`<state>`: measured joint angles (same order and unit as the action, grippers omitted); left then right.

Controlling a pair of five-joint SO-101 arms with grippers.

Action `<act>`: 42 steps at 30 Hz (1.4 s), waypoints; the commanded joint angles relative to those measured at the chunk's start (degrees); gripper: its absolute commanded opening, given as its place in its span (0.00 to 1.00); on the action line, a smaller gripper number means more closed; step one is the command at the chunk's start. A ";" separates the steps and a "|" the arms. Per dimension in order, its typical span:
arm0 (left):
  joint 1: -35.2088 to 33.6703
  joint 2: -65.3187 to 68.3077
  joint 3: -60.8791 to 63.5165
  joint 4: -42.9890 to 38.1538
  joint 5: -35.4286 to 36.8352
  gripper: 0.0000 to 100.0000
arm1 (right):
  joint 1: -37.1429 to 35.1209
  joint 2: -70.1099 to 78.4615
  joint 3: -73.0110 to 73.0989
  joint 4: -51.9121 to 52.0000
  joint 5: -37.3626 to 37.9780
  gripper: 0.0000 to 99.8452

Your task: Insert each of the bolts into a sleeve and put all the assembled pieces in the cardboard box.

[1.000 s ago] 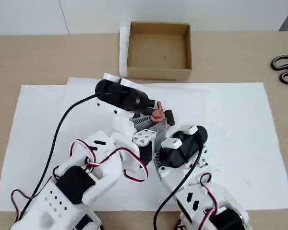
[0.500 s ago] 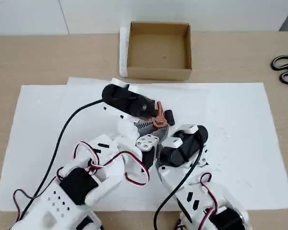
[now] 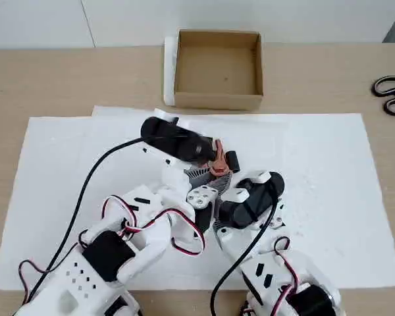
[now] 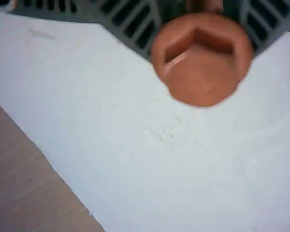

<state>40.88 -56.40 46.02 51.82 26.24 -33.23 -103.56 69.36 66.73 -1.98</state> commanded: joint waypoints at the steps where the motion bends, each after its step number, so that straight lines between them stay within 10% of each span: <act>1: -0.09 -0.53 0.13 -0.18 -0.62 0.01 | 0.48 -0.40 -0.53 -1.63 -0.44 0.00; 42: -8.97 -1.05 -7.52 13.19 -8.70 0.24 | 0.48 -0.40 -0.53 -1.63 -0.44 0.00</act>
<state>32.97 -56.31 41.45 64.84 18.15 -33.14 -103.65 69.36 66.73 -1.89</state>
